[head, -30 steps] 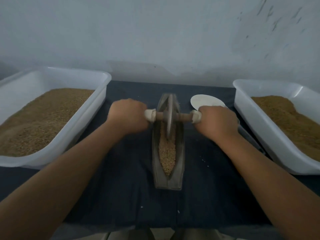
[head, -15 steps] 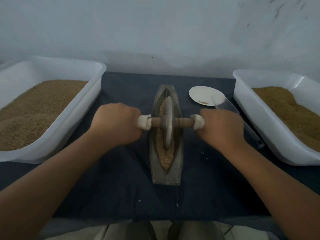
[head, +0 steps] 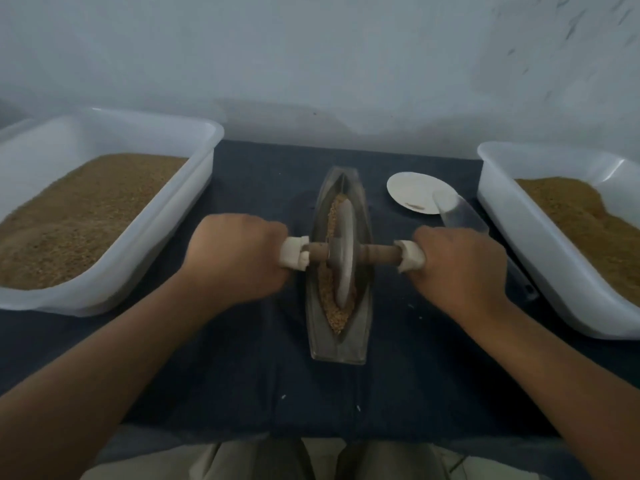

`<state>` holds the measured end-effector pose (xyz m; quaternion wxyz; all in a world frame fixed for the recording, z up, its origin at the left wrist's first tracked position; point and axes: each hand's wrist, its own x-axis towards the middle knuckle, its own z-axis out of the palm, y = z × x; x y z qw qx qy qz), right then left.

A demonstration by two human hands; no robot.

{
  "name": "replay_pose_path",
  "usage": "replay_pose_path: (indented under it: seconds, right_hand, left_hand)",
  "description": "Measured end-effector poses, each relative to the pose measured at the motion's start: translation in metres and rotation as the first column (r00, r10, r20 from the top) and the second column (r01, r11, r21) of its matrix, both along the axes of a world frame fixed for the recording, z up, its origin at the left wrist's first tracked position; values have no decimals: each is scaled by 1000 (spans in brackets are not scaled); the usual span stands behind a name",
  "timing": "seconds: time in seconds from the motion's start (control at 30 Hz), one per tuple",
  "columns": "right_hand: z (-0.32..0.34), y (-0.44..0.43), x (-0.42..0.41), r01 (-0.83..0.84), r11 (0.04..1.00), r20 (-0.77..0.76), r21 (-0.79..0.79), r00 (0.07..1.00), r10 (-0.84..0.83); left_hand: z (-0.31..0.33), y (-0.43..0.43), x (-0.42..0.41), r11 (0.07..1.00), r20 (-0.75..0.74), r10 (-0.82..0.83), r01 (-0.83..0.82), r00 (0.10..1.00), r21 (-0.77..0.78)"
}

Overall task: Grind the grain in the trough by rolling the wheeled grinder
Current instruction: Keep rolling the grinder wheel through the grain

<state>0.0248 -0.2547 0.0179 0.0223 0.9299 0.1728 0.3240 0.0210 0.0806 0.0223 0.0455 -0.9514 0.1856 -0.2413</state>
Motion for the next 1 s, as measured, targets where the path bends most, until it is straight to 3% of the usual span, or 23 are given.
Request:
replay_pose_path:
  seconds: [0.2, 0.4, 0.6, 0.67, 0.73, 0.87, 1.0]
  right_hand:
    - [9, 18, 51, 140, 990, 16, 2, 990, -140]
    - [16, 21, 71, 193, 981, -76, -2, 978, -192]
    - [2, 1, -2, 58, 998, 3, -34, 998, -57]
    - [-1, 2, 3, 68, 998, 18, -17, 998, -68]
    - [0, 7, 24, 126, 992, -3, 12, 992, -126]
    - [13, 24, 81, 227, 974, -61, 11, 972, -226]
    - [19, 26, 79, 211, 977, -77, -3, 974, -211]
  left_hand:
    - [5, -18, 57, 991, -61, 127, -129, 990, -40]
    - [26, -29, 76, 987, -167, 147, -156, 975, -44]
    - [-8, -3, 12, 998, 51, -25, 28, 998, -64]
    - [-10, -3, 18, 998, 59, -7, 11, 998, -69]
    - [-2, -12, 40, 998, 18, 66, -66, 998, -20]
    - [19, -28, 88, 982, -122, 164, -174, 979, -75]
    - [22, -31, 80, 982, -128, 173, -182, 977, -60]
